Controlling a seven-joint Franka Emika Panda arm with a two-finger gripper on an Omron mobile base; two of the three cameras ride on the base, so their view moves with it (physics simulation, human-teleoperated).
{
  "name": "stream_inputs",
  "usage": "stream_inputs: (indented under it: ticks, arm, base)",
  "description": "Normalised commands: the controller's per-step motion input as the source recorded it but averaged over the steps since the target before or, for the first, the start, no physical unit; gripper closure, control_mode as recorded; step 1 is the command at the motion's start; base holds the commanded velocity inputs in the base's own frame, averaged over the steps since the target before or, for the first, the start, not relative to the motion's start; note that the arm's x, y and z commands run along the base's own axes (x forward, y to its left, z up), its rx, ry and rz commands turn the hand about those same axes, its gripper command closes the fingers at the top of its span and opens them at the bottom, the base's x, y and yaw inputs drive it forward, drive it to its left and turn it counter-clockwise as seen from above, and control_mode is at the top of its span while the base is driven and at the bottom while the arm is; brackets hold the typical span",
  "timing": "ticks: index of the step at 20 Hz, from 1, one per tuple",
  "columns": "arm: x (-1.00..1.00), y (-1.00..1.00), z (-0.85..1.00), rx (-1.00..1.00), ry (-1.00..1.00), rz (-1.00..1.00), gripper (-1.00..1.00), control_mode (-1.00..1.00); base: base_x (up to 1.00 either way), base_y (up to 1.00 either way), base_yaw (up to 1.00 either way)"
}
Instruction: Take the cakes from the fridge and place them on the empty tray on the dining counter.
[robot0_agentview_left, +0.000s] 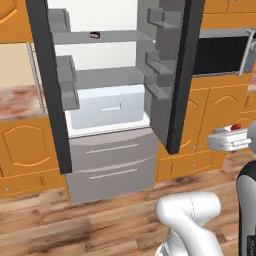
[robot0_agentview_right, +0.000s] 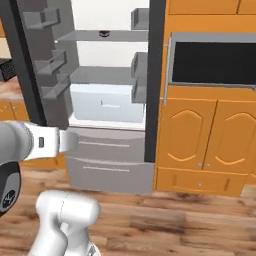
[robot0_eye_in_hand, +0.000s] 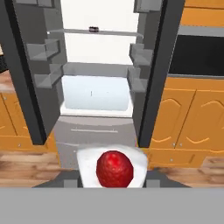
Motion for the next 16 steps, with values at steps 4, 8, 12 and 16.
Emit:
stream_inputs:
  ticks: [4,8,12,16]
  arm:
    - [0.0,0.0,0.0,0.0,0.0,0.0,1.0,1.0]
    - [0.0,0.0,0.0,0.0,0.0,0.0,1.0,1.0]
    - [0.0,0.0,0.0,0.0,0.0,0.0,1.0,1.0]
    - [0.0,0.0,0.0,0.0,0.0,0.0,1.0,1.0]
  base:
    - [-0.18,-0.23,-0.78]
    - [-0.13,-0.12,-0.79]
    - [-0.08,0.0,-0.72]
    - [-0.14,-0.03,-0.71]
